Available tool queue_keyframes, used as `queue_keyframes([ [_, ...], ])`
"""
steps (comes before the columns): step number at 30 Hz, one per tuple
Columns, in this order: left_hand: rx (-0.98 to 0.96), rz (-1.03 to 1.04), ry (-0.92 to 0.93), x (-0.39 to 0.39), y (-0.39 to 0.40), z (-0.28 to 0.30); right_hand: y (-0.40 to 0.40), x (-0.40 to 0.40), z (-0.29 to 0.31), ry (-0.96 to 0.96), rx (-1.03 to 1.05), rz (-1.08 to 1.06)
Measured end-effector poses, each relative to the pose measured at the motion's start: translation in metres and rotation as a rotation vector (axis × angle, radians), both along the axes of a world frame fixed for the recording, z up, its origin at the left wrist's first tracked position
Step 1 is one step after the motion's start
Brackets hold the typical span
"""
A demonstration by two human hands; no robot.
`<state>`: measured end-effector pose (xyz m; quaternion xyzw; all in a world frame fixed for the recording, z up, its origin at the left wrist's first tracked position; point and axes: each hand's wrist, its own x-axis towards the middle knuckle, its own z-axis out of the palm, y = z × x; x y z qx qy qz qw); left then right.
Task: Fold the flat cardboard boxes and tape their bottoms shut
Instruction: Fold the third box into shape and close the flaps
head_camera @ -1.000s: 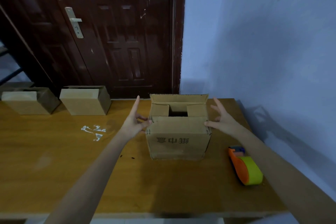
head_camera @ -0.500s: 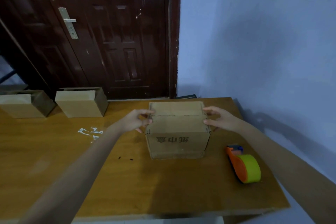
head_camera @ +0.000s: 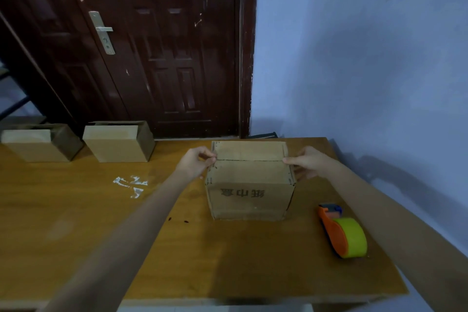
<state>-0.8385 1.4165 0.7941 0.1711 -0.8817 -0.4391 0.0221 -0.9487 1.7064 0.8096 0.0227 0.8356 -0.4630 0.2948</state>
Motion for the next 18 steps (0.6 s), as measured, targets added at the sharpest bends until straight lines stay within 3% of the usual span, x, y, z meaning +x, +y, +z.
queue_keyframes([
  [2, -0.055, 0.110, -0.058, -0.009, 0.000, 0.004, 0.001, -0.005, 0.004, -0.085, 0.045, 0.013],
  [4, 0.019, 0.187, -0.193, -0.015, 0.000, 0.014, 0.000, -0.007, 0.010, -0.153, 0.084, 0.003],
  [10, 0.180, 0.117, -0.652, -0.029, -0.007, 0.043, -0.015, -0.015, 0.034, -0.291, 0.124, 0.015],
  [13, 0.171, 0.093, -0.712, -0.036, -0.011, 0.044, -0.023, -0.016, 0.035, -0.253, 0.177, -0.013],
  [18, 0.189, 0.026, -0.638, -0.032, -0.008, 0.042, -0.023, -0.011, 0.035, -0.237, 0.259, 0.060],
])
